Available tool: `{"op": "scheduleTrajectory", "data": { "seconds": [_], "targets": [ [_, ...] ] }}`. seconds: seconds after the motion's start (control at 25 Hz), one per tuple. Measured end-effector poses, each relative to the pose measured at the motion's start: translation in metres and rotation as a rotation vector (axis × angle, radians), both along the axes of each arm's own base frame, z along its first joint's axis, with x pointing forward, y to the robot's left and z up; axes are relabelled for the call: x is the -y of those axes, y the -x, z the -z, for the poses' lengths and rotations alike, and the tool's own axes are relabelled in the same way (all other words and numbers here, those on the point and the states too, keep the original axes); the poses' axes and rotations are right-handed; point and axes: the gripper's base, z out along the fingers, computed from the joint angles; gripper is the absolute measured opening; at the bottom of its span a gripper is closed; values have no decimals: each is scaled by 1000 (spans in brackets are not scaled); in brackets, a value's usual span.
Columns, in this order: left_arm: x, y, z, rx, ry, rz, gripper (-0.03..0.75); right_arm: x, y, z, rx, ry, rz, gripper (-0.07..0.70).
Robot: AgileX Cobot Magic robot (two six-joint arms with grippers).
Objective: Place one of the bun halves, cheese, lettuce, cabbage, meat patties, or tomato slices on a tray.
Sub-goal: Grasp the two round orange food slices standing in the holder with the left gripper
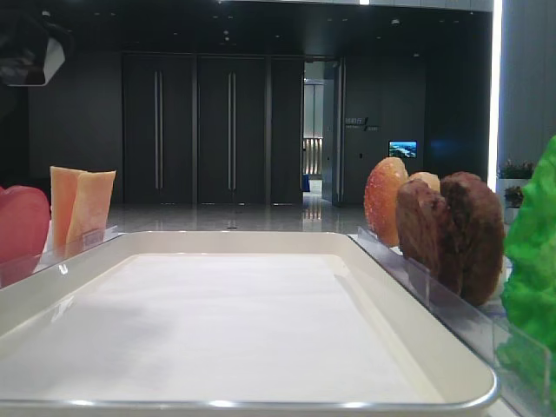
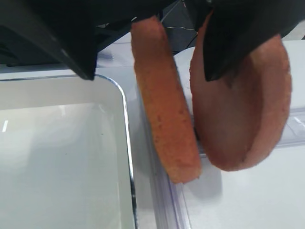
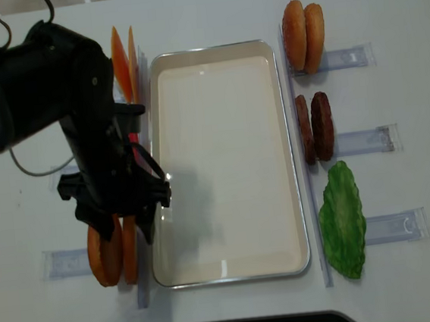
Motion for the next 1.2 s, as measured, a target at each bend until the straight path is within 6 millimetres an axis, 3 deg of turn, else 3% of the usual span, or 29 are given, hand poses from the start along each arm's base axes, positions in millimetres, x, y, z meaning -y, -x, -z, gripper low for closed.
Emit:
{"op": "scheduleTrajectory", "data": {
  "seconds": [0.24,0.84,1.2],
  "targets": [
    [0,0,0,-2,3,23,390,0,0,0,0,0,-23,518],
    [0,0,0,-8,9,72,155,0,0,0,0,-1,-24,518],
    [0,0,0,-10,12,90,150,0,0,0,0,-1,-24,518]
  ]
}}
